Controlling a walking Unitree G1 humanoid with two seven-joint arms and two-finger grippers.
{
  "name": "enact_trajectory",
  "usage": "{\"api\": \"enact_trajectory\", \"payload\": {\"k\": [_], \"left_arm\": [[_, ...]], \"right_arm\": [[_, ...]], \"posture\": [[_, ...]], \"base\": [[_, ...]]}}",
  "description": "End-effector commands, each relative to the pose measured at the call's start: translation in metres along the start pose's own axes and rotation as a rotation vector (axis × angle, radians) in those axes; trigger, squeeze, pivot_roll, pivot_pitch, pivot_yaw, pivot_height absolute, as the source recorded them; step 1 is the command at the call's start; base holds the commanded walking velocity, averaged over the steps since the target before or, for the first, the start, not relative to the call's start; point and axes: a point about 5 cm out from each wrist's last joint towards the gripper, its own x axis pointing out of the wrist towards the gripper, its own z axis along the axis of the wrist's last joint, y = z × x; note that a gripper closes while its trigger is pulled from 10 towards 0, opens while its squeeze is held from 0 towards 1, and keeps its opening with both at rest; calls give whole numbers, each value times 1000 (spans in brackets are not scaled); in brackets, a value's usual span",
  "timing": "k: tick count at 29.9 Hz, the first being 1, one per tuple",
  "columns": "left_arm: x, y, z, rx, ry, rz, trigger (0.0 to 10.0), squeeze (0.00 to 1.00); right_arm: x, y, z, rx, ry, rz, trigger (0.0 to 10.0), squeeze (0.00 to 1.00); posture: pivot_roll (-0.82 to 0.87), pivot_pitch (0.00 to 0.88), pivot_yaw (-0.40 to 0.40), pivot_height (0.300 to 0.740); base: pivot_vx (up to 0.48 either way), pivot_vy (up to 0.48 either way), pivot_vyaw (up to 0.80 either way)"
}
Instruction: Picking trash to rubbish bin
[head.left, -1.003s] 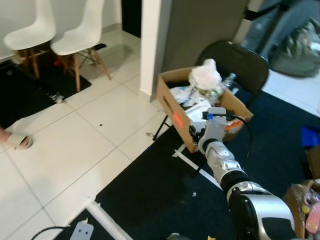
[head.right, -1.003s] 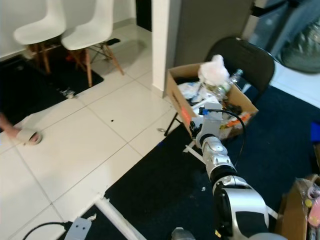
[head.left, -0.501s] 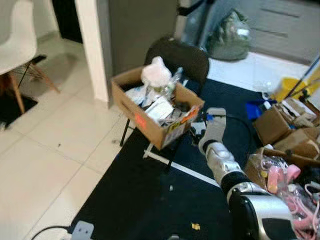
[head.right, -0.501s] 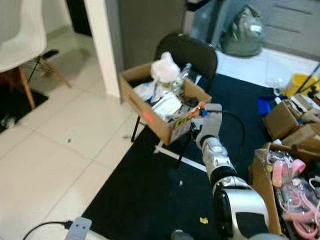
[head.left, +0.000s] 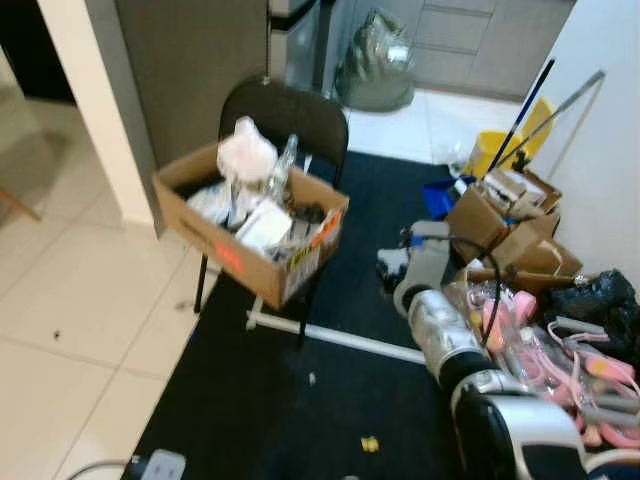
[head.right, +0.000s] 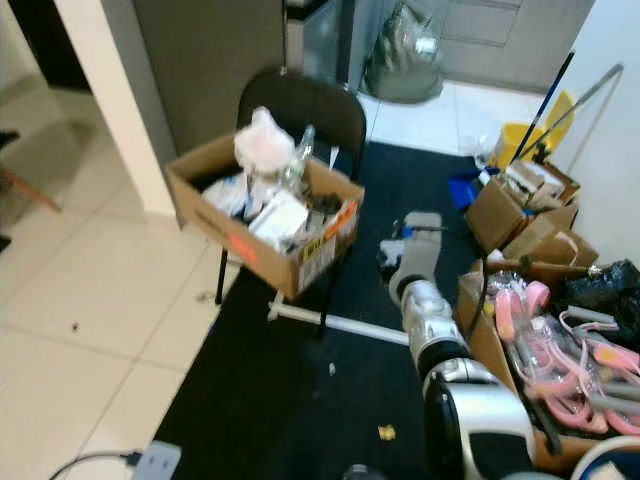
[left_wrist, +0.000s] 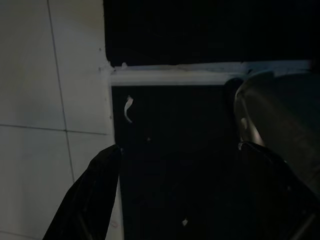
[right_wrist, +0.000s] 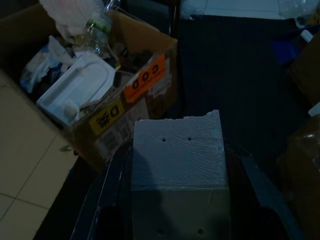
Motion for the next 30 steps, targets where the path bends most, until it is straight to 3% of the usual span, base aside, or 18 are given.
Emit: {"api": "enact_trajectory", "payload": {"k": [1, 16, 24, 28, 30], "left_arm": [[0, 1, -2, 4, 12, -1, 10000, 0], [0, -2, 0, 8, 9, -15, 10000, 0], [0, -3, 1, 10, 8, -17, 10000, 0], [0, -2, 0, -4, 14, -2, 10000, 0], [0, -3, 0, -1, 15, -10, 10000, 0]], "right_arm": [[2, 4, 5, -4, -21, 17, 10000, 0], [2, 3, 8, -1, -26, 15, 10000, 0], [3, 6, 6, 0, -16, 30, 10000, 0], [3, 17, 6, -3, -28, 112, 10000, 0], [2, 31, 3, -1, -25, 224, 10000, 0]], "posture": [[148, 8, -36, 740], [148, 4, -38, 740], [147, 3, -36, 740], [150, 4, -39, 740], [150, 4, -39, 740]], "base": [[345, 0, 0], [389, 0, 0], [396, 0, -766], [191, 0, 0], [0, 0, 0]]}}
